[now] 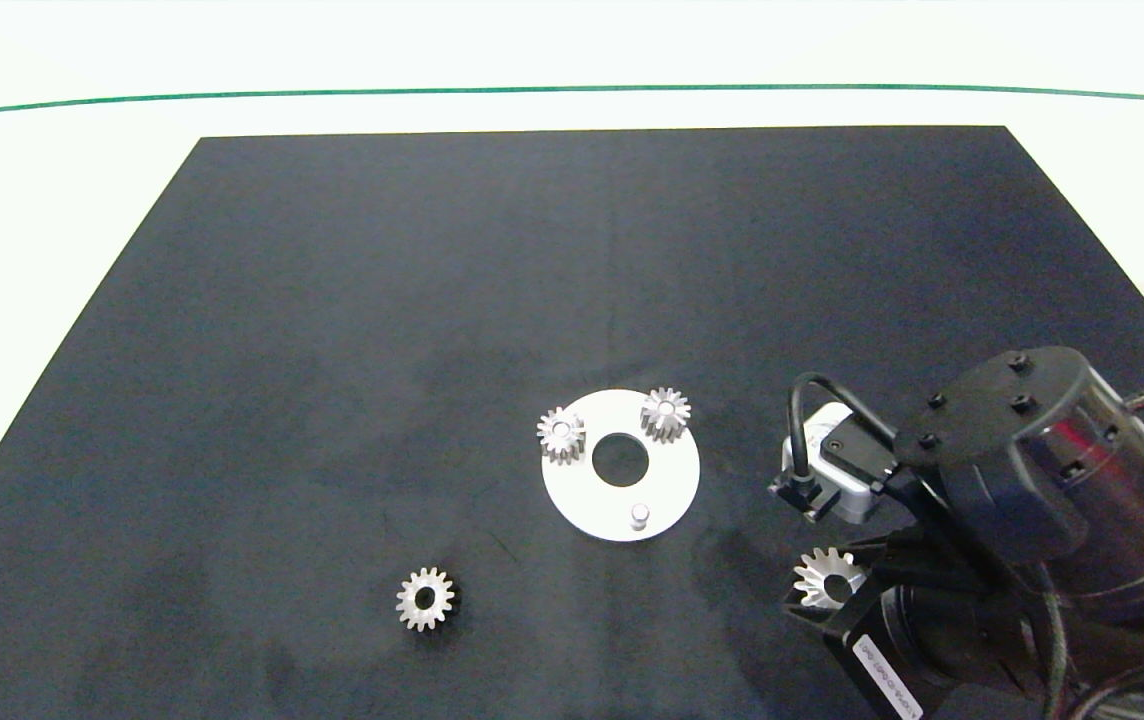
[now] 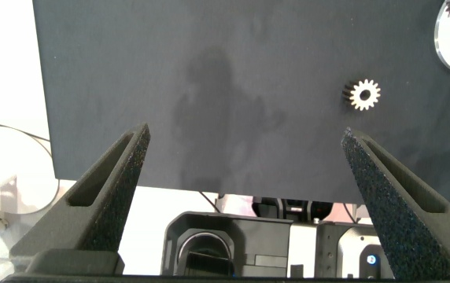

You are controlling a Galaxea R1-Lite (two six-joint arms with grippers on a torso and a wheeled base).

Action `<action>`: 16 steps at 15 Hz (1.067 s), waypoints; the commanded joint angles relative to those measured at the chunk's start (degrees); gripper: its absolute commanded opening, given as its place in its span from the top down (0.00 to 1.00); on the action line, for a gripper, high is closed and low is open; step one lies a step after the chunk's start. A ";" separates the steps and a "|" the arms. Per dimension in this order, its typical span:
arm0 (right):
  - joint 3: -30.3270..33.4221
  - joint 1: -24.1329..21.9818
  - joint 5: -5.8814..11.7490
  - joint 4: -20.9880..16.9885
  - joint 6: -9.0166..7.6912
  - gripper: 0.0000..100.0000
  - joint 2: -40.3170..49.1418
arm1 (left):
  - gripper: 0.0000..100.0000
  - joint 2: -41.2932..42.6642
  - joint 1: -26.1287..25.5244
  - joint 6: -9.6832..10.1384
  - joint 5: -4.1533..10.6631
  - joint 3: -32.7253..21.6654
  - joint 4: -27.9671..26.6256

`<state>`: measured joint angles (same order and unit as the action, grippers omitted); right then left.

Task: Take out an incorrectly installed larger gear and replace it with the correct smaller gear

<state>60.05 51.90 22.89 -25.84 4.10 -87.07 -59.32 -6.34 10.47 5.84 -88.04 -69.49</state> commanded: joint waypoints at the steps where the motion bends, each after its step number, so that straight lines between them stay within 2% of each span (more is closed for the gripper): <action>1: -5.91 -0.22 0.22 6.95 -0.05 1.00 0.93 | 0.00 -0.09 0.01 0.08 0.05 0.06 -0.39; 3: -8.63 -0.22 0.13 11.69 -0.14 1.00 0.67 | 0.00 -0.09 0.01 0.08 0.05 0.33 -0.39; 8: -11.36 -1.09 -0.13 13.63 -0.05 1.00 0.76 | 0.00 -0.18 -1.13 0.08 0.05 0.50 -0.39; 10: -14.00 -2.06 -0.31 15.74 -0.40 1.00 1.11 | 0.00 -0.18 -1.22 0.08 0.05 0.68 -0.39; 14: -15.49 -3.20 -0.92 17.58 -1.02 1.00 1.20 | 0.00 -0.18 -1.31 0.08 0.05 0.77 -0.39; 16: -16.72 -4.52 -1.71 20.39 -2.60 1.00 1.02 | 0.00 -0.18 -1.31 0.08 0.05 0.77 -0.39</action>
<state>43.98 47.96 21.10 -5.38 1.54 -85.81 -59.42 -7.63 10.45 5.84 -87.28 -69.49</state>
